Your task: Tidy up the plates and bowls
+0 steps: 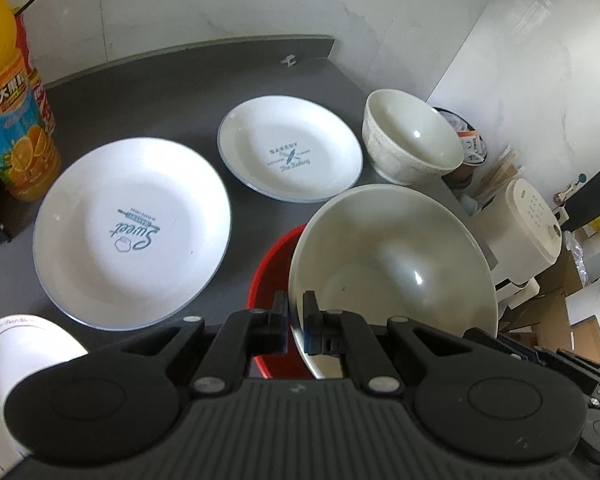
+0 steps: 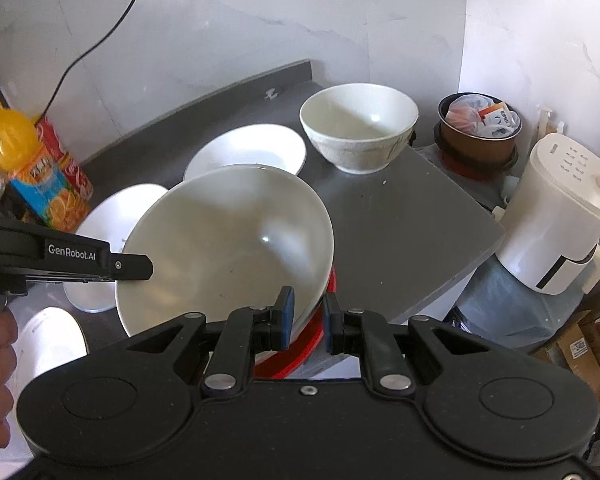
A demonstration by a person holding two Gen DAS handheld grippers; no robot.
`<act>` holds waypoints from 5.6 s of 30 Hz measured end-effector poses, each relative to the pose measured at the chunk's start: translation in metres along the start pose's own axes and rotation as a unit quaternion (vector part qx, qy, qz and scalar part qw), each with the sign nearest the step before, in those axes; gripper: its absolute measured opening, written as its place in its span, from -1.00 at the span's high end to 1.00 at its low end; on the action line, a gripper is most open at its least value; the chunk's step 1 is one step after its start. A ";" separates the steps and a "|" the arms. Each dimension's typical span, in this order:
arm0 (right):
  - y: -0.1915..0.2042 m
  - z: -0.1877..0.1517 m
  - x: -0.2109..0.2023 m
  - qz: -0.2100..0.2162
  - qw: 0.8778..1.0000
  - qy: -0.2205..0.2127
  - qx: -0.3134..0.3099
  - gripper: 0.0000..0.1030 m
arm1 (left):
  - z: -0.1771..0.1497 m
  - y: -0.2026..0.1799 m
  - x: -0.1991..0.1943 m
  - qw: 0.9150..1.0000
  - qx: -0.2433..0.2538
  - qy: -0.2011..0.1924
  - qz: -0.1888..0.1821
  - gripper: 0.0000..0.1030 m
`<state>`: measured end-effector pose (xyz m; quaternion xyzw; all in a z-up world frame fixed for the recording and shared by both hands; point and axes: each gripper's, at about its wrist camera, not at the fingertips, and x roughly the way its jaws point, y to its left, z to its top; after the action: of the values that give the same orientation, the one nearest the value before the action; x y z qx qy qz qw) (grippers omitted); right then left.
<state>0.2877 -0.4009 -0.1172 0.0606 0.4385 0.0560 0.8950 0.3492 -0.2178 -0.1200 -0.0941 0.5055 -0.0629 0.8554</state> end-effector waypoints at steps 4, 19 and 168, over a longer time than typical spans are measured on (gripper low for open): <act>0.004 -0.001 0.005 -0.004 1.000 0.010 -0.015 0.69 | -0.003 0.004 0.006 1.000 -0.004 0.006 0.004 0.91; 0.008 -0.002 0.017 0.008 0.998 0.030 -0.048 0.61 | -0.006 0.004 0.019 1.000 -0.013 0.014 0.020 0.91; -0.035 0.061 -0.019 0.070 0.994 -0.071 0.039 0.68 | 0.053 -0.030 -0.027 0.998 -0.026 -0.058 0.001 0.88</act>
<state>0.3261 -0.4422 -0.0710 0.1301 0.3703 0.0967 0.9147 0.3820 -0.2360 -0.0657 -0.1195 0.4569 -0.0435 0.8804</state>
